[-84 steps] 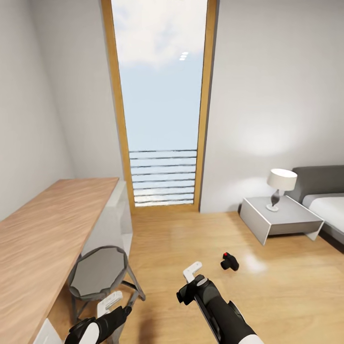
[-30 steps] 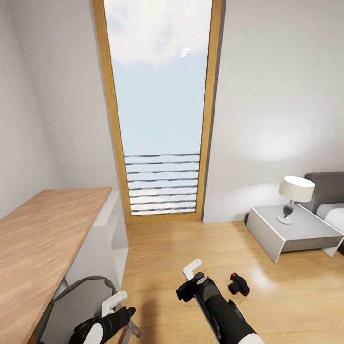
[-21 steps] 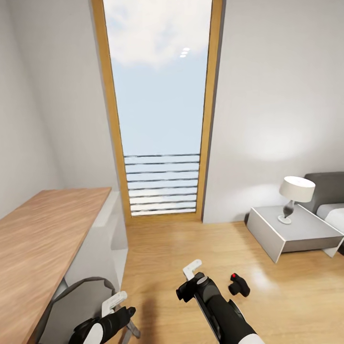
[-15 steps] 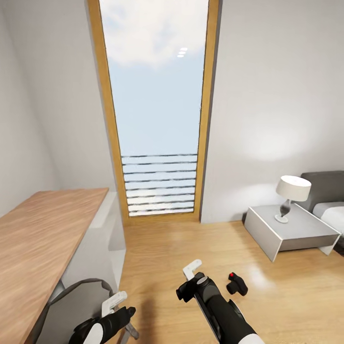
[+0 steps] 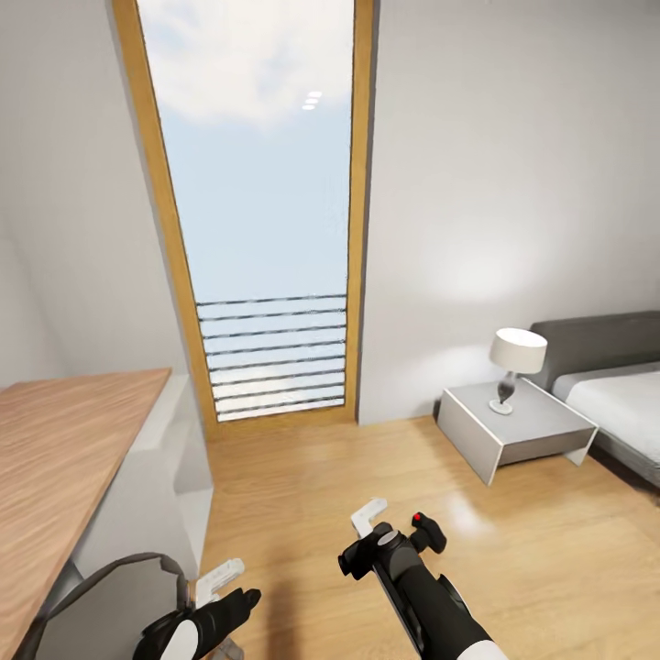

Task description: Attach the digital camera to the camera tripod in the bedroom.

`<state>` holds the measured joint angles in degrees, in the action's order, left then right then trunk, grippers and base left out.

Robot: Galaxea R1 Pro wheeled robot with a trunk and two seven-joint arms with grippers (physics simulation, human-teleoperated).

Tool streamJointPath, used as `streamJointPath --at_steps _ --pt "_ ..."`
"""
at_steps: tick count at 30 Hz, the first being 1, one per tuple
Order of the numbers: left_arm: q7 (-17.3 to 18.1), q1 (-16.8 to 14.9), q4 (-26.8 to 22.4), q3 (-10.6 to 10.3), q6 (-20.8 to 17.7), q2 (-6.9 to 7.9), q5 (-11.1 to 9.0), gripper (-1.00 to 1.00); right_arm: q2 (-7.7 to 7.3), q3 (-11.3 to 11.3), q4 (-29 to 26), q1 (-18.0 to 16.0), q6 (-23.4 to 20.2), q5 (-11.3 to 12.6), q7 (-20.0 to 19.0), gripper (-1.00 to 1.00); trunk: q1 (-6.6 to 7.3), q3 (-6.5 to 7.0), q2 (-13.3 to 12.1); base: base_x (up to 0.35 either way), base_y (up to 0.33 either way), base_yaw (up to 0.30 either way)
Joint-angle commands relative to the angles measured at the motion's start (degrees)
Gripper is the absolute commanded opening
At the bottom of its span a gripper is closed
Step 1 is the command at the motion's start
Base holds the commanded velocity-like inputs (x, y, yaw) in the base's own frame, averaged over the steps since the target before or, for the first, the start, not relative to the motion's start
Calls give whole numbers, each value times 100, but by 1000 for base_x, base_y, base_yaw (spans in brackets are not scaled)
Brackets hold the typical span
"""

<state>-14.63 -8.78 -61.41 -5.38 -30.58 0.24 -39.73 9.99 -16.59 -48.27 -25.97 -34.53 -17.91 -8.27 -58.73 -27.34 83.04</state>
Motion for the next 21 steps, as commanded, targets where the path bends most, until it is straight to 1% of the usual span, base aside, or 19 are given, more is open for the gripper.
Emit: streamJointPath --at_steps 1,10,13,21 --pt "-52 -1 -11 -7 -12 3 -61 100 1 -2 -7 -4 -27 -62 -41 100 0 -7 4 0 0 -265" --pt "-43 -4 -11 -7 -11 2 -61 100 1 -3 -11 -4 -27 -62 -48 100 0 -7 4 2 -2 -259" --pt "-37 -2 -15 -7 -10 2 -61 100 1 -3 -13 -4 -27 -63 -50 100 0 -7 4 70 -59 -208" --pt "-32 -2 -20 -7 -10 2 -61 100 1 -2 -15 1 -20 -63 -48 100 0 -7 4 232 -198 -34"
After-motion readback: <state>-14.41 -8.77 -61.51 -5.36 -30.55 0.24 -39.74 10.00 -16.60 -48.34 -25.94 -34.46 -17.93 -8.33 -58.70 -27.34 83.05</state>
